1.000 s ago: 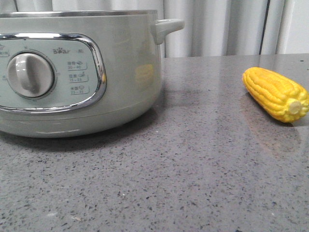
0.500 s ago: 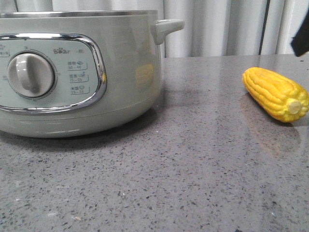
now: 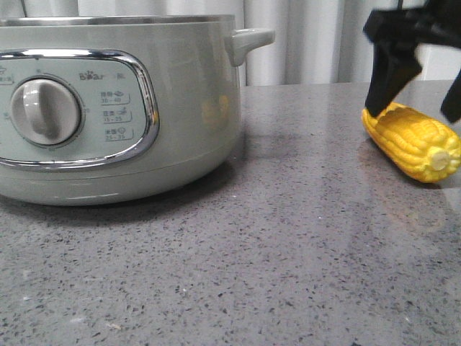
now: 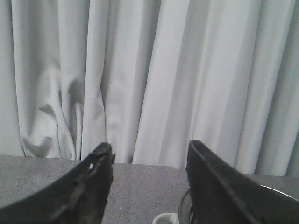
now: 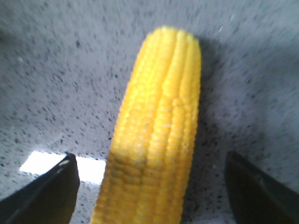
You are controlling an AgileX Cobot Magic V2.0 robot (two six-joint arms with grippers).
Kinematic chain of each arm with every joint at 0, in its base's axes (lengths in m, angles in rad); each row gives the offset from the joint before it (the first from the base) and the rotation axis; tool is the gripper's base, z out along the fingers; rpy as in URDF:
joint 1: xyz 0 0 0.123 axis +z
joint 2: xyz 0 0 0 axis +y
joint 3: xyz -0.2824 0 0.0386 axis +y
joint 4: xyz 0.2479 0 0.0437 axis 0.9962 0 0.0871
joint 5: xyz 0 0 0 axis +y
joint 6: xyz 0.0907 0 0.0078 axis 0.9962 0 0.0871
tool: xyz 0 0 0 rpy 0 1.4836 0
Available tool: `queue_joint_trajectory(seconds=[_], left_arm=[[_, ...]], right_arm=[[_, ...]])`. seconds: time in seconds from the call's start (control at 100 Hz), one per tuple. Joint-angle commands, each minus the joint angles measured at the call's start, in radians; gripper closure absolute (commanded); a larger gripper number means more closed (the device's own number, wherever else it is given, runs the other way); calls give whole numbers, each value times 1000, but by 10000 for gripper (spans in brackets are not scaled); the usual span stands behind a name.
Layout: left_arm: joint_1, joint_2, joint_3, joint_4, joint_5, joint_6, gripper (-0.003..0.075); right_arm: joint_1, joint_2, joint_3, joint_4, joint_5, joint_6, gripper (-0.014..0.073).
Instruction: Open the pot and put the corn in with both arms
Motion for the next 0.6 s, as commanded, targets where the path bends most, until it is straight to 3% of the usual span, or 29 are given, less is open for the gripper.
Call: queue_joint_trajectory(seconds=[0.0,0.12,0.29,0.38,0.45,0.59], left_arm=[[-7,11,-28,-24,-65,-3,387],[-7,11,-28,-24,-65,-3,387],[-7,11,-28,-24,-65,-3,387],[-7,11,-28,-24,-65,-3,387],[-7,11,-28,-24,-65,-3,387],[-7,11,-28,-24,-65,-3,387]], right_arm=[[3,5,-33,13,-2,-7,43],[3,34,-33,13,27,-7,136],[3,11,-40,13,13,-7,478],[3,-37,-84,15,13,-7,611],[10,-76,-133,38,13,-7,664],[64,-150,-286,91,13,-9,665]])
